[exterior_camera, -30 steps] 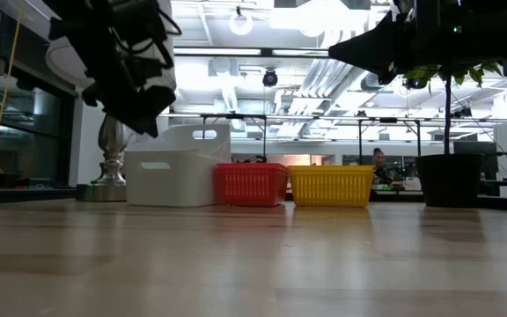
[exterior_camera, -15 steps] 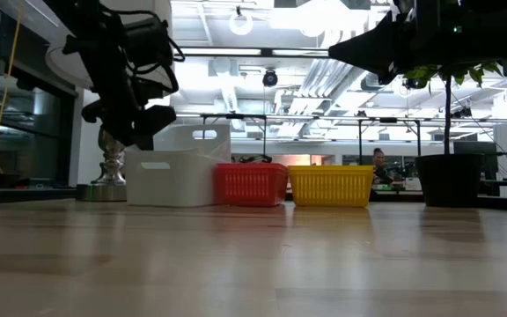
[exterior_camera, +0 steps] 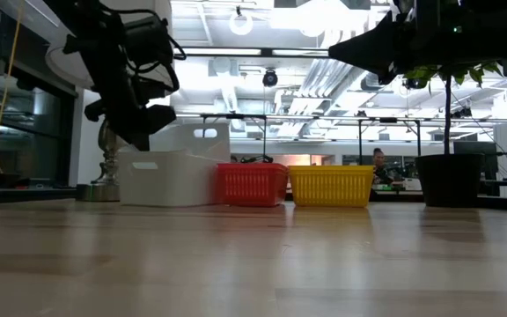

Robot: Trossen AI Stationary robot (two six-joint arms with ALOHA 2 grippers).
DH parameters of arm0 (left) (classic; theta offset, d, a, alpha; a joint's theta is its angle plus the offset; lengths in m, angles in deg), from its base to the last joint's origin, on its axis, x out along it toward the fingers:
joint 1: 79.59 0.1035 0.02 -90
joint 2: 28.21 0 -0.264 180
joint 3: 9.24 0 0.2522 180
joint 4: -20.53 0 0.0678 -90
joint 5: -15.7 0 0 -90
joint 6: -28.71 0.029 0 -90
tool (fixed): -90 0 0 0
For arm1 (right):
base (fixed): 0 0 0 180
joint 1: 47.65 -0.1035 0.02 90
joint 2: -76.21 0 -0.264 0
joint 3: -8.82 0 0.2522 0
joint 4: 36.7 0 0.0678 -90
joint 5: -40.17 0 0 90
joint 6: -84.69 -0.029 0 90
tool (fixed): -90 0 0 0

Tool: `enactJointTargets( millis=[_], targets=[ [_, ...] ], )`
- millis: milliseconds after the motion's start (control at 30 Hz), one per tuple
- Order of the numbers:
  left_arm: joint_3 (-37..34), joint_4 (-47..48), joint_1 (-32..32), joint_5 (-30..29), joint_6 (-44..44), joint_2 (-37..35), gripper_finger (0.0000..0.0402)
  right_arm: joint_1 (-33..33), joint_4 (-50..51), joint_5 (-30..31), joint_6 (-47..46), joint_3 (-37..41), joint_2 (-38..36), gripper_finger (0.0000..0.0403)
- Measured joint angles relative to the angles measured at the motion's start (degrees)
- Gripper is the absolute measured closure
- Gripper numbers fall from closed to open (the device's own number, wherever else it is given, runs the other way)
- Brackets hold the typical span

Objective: Stack baskets by color
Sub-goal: Stack the bottom left white bin on the top white bin

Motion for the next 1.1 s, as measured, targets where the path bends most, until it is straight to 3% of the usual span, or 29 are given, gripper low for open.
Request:
enactJointTargets(
  millis=[467, 1100],
  targets=[
    [6.9, 4.6, -0.7, 0.1, 1.7, -0.3, 0.0401, 0.0, 0.0, 0.0, 0.0, 0.0, 0.0, 0.0403],
    [7.2, 4.9, -0.7, -0.1, 1.6, -3.5, 0.0401, 0.0, 0.0, 0.0, 0.0, 0.0, 0.0, 0.0403]
  ],
)
